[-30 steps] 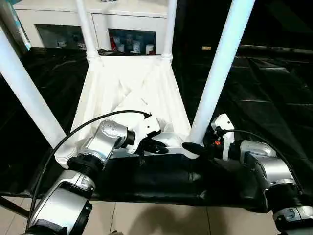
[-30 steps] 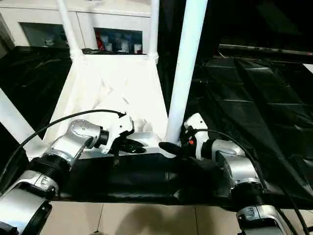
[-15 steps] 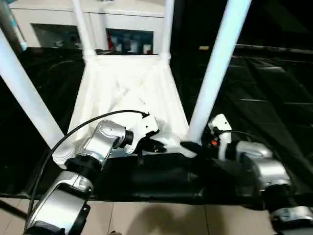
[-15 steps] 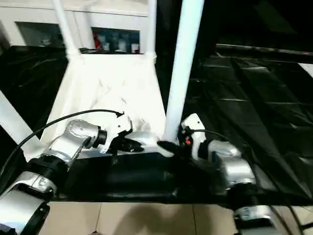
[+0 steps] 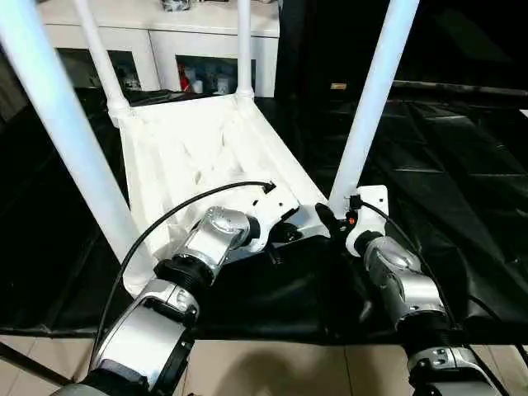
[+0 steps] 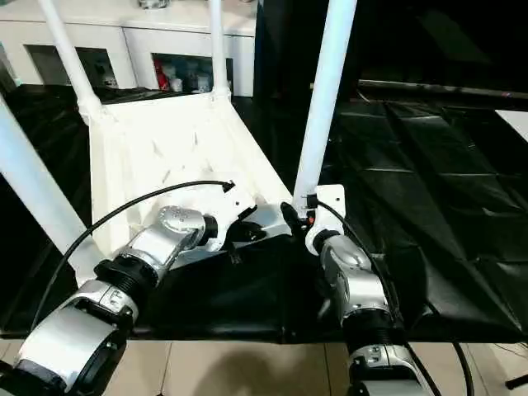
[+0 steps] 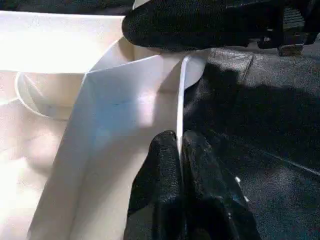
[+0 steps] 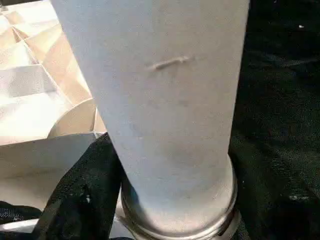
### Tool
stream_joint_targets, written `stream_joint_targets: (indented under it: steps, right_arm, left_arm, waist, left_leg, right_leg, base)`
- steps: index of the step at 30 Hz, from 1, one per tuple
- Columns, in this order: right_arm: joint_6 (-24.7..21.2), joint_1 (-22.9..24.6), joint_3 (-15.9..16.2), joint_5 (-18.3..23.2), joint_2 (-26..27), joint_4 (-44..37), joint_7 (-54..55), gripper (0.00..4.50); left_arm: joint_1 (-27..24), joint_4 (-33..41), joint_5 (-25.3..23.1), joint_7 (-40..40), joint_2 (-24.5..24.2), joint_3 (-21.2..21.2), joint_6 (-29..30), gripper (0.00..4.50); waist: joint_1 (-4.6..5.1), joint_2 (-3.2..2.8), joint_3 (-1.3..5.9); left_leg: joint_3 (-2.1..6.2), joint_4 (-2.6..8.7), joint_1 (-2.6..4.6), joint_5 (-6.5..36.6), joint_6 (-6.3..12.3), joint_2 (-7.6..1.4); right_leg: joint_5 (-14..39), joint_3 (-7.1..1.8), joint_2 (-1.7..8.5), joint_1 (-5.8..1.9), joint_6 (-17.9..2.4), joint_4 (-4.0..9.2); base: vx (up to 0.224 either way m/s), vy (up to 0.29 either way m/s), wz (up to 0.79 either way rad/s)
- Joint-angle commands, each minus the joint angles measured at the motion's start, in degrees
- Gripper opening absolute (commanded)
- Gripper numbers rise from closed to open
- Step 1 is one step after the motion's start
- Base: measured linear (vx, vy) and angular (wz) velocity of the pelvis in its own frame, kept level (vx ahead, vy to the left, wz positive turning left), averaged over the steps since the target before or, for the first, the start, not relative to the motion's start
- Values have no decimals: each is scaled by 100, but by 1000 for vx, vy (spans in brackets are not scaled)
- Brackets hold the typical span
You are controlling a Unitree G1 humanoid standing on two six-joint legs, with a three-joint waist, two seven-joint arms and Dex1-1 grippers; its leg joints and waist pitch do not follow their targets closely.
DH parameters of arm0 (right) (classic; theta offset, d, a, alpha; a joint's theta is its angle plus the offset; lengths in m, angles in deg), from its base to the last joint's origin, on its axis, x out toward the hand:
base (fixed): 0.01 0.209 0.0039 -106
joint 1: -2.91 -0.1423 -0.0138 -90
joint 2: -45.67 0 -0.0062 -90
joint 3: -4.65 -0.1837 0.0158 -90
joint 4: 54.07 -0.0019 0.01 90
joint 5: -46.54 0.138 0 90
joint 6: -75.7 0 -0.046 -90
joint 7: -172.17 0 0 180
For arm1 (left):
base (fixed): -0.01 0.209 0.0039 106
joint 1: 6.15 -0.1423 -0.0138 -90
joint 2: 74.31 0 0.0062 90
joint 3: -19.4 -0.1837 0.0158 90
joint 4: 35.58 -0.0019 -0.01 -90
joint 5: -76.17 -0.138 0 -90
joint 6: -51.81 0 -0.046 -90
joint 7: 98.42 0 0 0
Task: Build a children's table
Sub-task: Rotate leg to tighten
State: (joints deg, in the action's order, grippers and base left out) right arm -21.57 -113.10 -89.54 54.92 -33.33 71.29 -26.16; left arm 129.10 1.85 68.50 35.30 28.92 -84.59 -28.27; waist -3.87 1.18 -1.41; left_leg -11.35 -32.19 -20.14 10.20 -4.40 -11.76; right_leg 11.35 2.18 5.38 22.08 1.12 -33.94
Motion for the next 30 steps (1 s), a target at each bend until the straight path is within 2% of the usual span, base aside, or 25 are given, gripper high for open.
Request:
stream_joint_targets:
  steps: [1, 6, 7, 11, 14, 15, 18, 20, 21, 22, 23, 30]
  right_arm:
    - [-124, 161, 395, -15, 152, 52, -573, 344]
    - [-242, 136, 435, 101, -161, -139, -1158, 379]
    - [-301, 148, 559, 146, -428, -280, -1684, 386]
    - [-354, 212, 808, 212, -1004, -541, -2753, 386]
    - [-376, 235, 882, 210, -1305, -605, -3269, 386]
    - [-379, 248, 929, 188, -1437, -617, -3499, 386]
    - [-455, 250, 1001, 206, -1711, -644, -3951, 386]
    - [-462, 241, 990, 229, -1745, -635, -4009, 386]
    - [-466, 227, 975, 255, -1764, -620, -4051, 360]
    - [-459, 216, 958, 290, -1764, -608, -4095, 360]
    - [-459, 216, 958, 290, -1764, -608, -4095, 353]
    - [-443, 260, 1003, 322, -1644, -601, -4135, 313]
  left_arm:
    - [-133, -160, 70, 160, 157, 18, -109, 0]
    - [-199, -133, 99, -142, 1, -15, -244, 0]
    - [-251, -76, 120, -418, -116, -45, -324, 0]
    - [-393, 163, 216, -1154, -387, -134, -486, 0]
    - [-493, 362, 312, -1706, -573, -205, -514, 0]
    - [-548, 497, 384, -1988, -658, -235, -448, 0]
    - [-650, 779, 532, -2545, -832, -276, -267, 0]
    - [-675, 826, 527, -2611, -871, -294, -258, 0]
    - [-700, 867, 521, -2647, -901, -302, -260, 0]
    - [-723, 902, 524, -2683, -923, -304, -248, 0]
    - [-723, 902, 524, -2683, -923, -304, -248, 0]
    - [-795, 1014, 502, -2714, -952, -305, -189, 0]
  waist:
    - [7, 68, 195]
    - [-5, 79, 197]
    - [-12, 88, 200]
    - [-31, 96, 206]
    - [-19, 96, 202]
    - [-21, 87, 214]
    - [-24, 77, 213]
    - [-71, 66, 228]
    - [-107, 73, 241]
    - [-117, 77, 240]
    - [-114, 80, 239]
    - [-112, 92, 234]
  left_leg:
    - [67, 401, 30, 1785, 125, -118]
    - [66, 398, -2, 1583, 227, -120]
    - [69, 395, -18, 1492, 277, -121]
    - [63, 368, -36, 1316, 400, -134]
    - [57, 371, -28, 1306, 422, -139]
    - [56, 360, -19, 1229, 421, -158]
    - [45, 352, -11, 1193, 449, -164]
    - [24, 330, -4, 1011, 482, -178]
    - [15, 308, 1, 860, 518, -177]
    - [10, 302, -2, 810, 543, -173]
    - [13, 299, -27, 751, 566, -164]
    - [9, 283, -38, 890, 538, -155]
  right_leg:
    - [1757, -165, 241, -107, -945, 516]
    - [1636, -161, 246, -144, -971, 503]
    - [1550, -152, 244, -174, -984, 488]
    - [1416, -151, 261, -196, -1065, 467]
    - [1421, -148, 253, -178, -1122, 461]
    - [1237, -155, 260, -174, -1225, 427]
    - [1030, -150, 246, -172, -1343, 400]
    - [661, -151, 233, -173, -1471, 349]
    - [379, -149, 230, -179, -1528, 310]
    - [267, -147, 228, -180, -1551, 299]
    - [165, -141, 229, -199, -1573, 282]
    - [457, -146, 242, -184, -1502, 307]
  base:
    - [0, 0, 0]
    - [0, 0, 0]
    - [0, 0, 0]
    - [0, 0, 0]
    - [0, 0, 0]
    - [0, 0, 0]
    - [0, 0, 0]
    - [0, 0, 0]
    - [0, 0, 0]
    - [0, 0, 0]
    - [0, 0, 0]
    - [0, 0, 0]
